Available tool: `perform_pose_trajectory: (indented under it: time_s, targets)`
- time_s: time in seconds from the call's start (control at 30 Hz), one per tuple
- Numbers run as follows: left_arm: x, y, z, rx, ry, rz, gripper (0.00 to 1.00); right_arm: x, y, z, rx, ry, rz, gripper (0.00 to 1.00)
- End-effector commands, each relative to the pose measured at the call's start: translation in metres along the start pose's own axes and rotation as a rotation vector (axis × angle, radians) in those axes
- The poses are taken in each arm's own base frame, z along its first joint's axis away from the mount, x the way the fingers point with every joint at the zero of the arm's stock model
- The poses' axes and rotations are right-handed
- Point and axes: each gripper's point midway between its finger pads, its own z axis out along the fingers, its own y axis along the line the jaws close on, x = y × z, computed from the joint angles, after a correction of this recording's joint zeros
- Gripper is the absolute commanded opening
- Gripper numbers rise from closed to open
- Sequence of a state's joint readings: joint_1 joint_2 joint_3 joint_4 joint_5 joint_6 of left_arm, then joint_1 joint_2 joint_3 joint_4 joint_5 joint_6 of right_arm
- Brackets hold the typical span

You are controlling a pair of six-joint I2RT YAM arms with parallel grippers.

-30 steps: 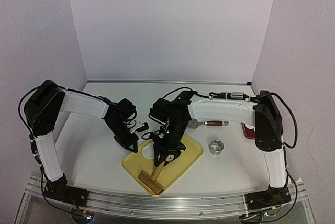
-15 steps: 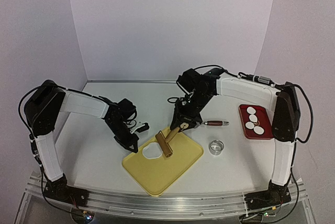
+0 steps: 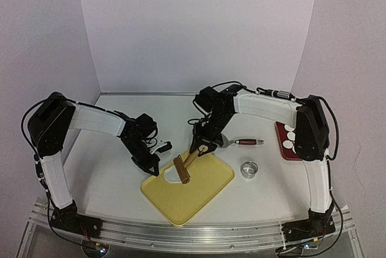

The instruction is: Roll out the dumpling wrappers from the dough

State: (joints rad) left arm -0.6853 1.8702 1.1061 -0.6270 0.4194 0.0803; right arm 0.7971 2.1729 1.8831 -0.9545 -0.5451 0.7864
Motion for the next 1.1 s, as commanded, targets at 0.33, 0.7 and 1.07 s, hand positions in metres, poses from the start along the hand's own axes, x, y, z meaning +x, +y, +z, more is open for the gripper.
perform_pose_trajectory:
  time_s: [0.33, 0.7, 1.07]
  targets:
    - [-0.015, -0.012, -0.006, 0.038, -0.044, 0.06, 0.0, 0.037, -0.043, 0.056, 0.3, 0.129, 0.031, 0.0]
    - [-0.014, -0.011, -0.004, 0.034, -0.038, 0.058, 0.0, 0.028, -0.08, 0.015, 0.353, 0.061, 0.08, 0.0]
    - [-0.014, -0.011, -0.004, 0.034, -0.039, 0.059, 0.0, 0.055, -0.053, 0.068, 0.353, 0.16, 0.015, 0.0]
